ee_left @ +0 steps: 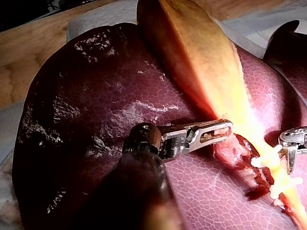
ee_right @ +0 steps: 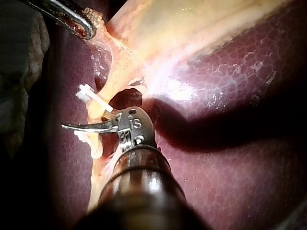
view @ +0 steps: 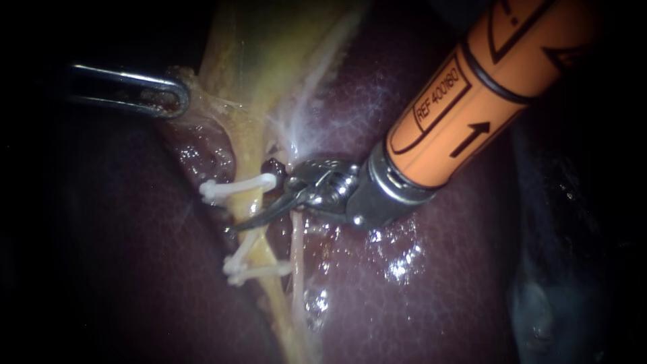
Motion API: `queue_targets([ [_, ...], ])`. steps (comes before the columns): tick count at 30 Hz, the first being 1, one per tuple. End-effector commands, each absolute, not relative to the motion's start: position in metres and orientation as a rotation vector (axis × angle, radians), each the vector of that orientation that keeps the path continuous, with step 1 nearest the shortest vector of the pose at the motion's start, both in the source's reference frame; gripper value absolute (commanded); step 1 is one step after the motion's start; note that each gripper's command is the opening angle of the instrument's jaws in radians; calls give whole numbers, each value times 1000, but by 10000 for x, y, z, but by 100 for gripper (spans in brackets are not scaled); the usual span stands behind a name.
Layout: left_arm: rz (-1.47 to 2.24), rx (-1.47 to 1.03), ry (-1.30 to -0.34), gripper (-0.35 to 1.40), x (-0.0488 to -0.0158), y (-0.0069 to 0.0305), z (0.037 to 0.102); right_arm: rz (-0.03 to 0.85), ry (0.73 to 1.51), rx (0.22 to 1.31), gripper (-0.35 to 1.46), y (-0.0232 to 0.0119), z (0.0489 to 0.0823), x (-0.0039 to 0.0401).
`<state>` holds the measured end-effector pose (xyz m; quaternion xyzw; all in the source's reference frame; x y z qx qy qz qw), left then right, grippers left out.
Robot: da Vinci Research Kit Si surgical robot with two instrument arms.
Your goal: Go to the cutting position left tube
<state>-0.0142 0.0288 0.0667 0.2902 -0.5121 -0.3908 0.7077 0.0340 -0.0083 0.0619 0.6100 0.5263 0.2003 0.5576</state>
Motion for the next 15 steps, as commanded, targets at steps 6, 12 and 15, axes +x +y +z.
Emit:
queue_targets([
  [6, -868, 644, -1137, -35, -142, 288, 667, 474, 1238, 1443, 127, -86, 621, 340],
  [12, -868, 644, -1137, -35, -142, 288, 667, 457, 1162, 1419, 122, -85, 622, 328],
  [15, -868, 644, -1137, -35, -143, 287, 667, 452, 1133, 1403, 122, -82, 627, 322],
])
